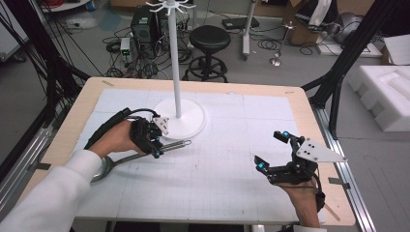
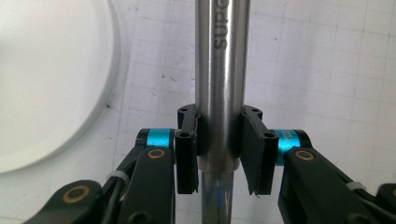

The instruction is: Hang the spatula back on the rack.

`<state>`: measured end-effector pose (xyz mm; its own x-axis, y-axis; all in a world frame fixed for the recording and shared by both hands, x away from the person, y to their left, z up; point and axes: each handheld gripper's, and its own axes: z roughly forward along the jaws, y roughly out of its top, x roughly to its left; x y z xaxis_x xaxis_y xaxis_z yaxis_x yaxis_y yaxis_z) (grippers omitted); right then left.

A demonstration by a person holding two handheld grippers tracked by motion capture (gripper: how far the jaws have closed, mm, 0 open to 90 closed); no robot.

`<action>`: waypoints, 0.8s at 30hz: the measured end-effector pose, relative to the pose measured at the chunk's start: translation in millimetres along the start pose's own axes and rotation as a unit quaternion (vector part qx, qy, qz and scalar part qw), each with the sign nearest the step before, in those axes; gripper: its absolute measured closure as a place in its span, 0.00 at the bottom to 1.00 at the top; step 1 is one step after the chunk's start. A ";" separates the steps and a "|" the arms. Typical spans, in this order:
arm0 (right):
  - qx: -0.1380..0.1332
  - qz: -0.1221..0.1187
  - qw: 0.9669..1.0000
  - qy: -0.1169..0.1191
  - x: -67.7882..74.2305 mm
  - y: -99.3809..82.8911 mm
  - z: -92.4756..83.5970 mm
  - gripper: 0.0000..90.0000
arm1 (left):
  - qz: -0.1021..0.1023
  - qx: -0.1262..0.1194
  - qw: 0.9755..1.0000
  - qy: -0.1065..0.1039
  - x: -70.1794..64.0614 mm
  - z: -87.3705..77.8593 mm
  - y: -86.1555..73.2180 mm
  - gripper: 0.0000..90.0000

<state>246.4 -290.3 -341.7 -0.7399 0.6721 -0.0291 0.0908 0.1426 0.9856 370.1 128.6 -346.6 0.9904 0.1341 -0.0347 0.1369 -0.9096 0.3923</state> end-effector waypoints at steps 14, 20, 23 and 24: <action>0.004 0.000 1.000 0.003 0.3 0.0 1.9 0.00 | -0.011 -0.082 0.996 0.026 -5.5 -47.7 1.9 0.77; 0.004 0.000 1.000 0.002 0.6 0.0 2.1 0.00 | -0.012 -0.107 0.993 0.037 -6.3 -65.4 2.9 0.77; 0.004 0.000 1.000 0.002 0.3 0.0 1.9 0.00 | -0.016 -0.121 0.991 0.046 -5.8 -75.6 2.0 0.77; 0.004 0.000 1.000 0.002 0.3 0.0 1.9 0.00 | -0.019 -0.127 0.991 0.048 -6.0 -77.7 1.7 0.77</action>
<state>247.5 -288.8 -342.1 -0.7423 0.6695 -0.0284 0.0966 0.1488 0.9841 362.8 156.8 -274.3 0.9764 0.2142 0.0283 0.1526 -0.7765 0.6114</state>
